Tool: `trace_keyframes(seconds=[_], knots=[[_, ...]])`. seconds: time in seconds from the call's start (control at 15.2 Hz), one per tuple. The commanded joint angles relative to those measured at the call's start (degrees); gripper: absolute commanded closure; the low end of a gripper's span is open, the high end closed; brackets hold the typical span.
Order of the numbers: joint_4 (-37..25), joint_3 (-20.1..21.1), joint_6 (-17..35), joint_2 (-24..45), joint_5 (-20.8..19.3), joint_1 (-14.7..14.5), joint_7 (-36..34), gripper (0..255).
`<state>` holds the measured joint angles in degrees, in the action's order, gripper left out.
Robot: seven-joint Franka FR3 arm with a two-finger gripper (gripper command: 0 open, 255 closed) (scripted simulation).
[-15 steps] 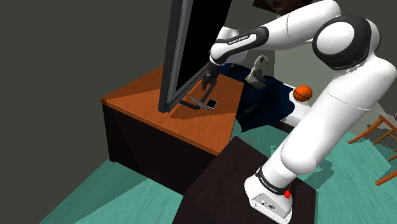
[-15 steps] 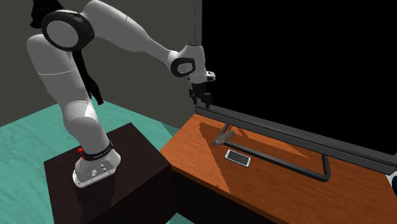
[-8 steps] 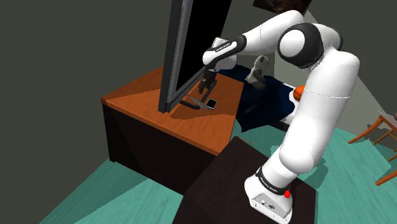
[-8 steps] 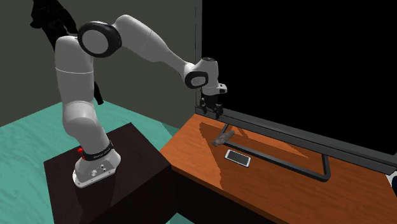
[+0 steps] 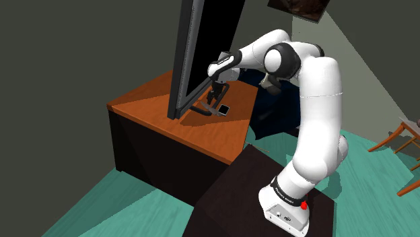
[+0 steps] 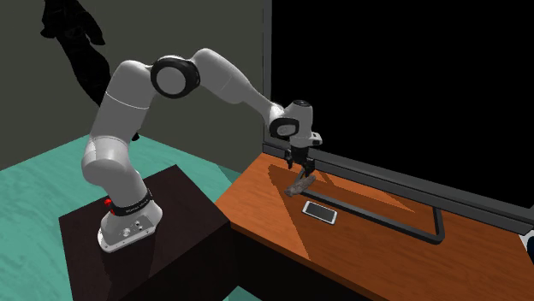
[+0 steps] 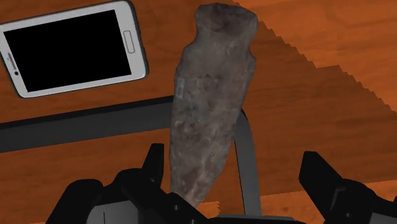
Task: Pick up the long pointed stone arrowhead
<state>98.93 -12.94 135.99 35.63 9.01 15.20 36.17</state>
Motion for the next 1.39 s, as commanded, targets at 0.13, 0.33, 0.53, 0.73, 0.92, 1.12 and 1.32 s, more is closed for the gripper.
trace_keyframes(seconds=[0.13, 0.33, 0.53, 0.73, 0.92, 1.12, 1.32], knots=[[-7.37, 0.8, -0.82, 7.31, 0.88, 1.91, 0.99, 0], [-7.66, 1.09, 0.53, 8.95, 1.17, 2.13, 1.13, 0], [-8.08, 1.4, 1.82, 10.65, 1.46, 2.35, 1.26, 0], [-8.17, 1.46, 2.06, 10.98, 1.52, 2.39, 1.29, 0], [-8.12, 1.45, 2.1, 10.97, 1.52, 2.42, 1.32, 255], [-8.12, 1.45, 2.1, 10.96, 1.52, 2.41, 1.32, 255], [-8.13, 1.46, 2.1, 10.98, 1.52, 2.42, 1.32, 255]])
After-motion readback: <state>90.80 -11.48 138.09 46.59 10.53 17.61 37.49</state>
